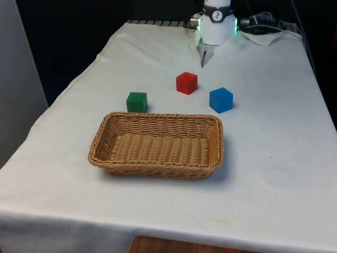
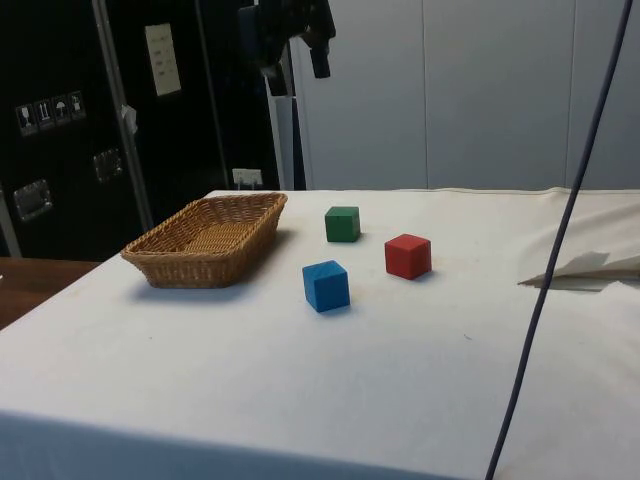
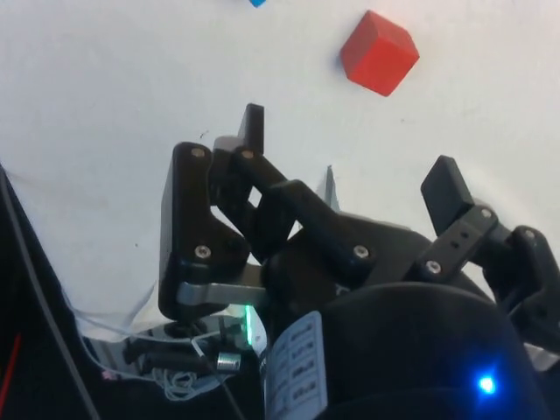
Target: Pick up the blue cube and place it into the basket.
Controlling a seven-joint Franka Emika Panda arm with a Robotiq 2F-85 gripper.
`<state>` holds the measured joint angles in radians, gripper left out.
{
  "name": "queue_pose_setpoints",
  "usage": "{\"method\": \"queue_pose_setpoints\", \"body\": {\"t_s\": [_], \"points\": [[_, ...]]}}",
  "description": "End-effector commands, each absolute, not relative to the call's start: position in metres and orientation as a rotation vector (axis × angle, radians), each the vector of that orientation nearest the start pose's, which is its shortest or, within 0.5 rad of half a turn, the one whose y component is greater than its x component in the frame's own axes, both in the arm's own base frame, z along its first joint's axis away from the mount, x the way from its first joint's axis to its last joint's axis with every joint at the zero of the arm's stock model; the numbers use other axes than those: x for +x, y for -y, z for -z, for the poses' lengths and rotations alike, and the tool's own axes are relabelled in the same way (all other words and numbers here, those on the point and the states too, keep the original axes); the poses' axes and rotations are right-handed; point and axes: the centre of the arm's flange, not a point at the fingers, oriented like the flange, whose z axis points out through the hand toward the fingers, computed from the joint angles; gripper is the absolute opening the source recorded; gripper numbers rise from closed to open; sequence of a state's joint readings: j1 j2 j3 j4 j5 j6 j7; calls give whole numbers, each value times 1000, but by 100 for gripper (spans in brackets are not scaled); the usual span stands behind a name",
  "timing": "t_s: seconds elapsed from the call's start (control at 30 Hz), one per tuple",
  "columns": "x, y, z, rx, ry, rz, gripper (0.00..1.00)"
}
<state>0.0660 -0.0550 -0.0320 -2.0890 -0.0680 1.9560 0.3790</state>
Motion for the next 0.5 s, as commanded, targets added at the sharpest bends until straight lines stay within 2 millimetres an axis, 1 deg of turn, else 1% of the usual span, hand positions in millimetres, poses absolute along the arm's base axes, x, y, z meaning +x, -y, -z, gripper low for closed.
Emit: {"method": "queue_pose_setpoints", "body": {"t_s": [0.0,0.13,0.17,0.23,0.4,0.43,0.47], "points": [[525,-15,-440,-3173,-524,-79,100],[525,-19,-436,-3162,-563,-52,100],[525,-18,-437,-3166,-546,-75,100],[526,-20,-436,-3160,-570,-47,100],[524,-26,-427,-3133,-613,-23,100],[524,-24,-430,-3151,-597,-42,100],[524,-25,-426,-3144,-606,-35,100]]}}
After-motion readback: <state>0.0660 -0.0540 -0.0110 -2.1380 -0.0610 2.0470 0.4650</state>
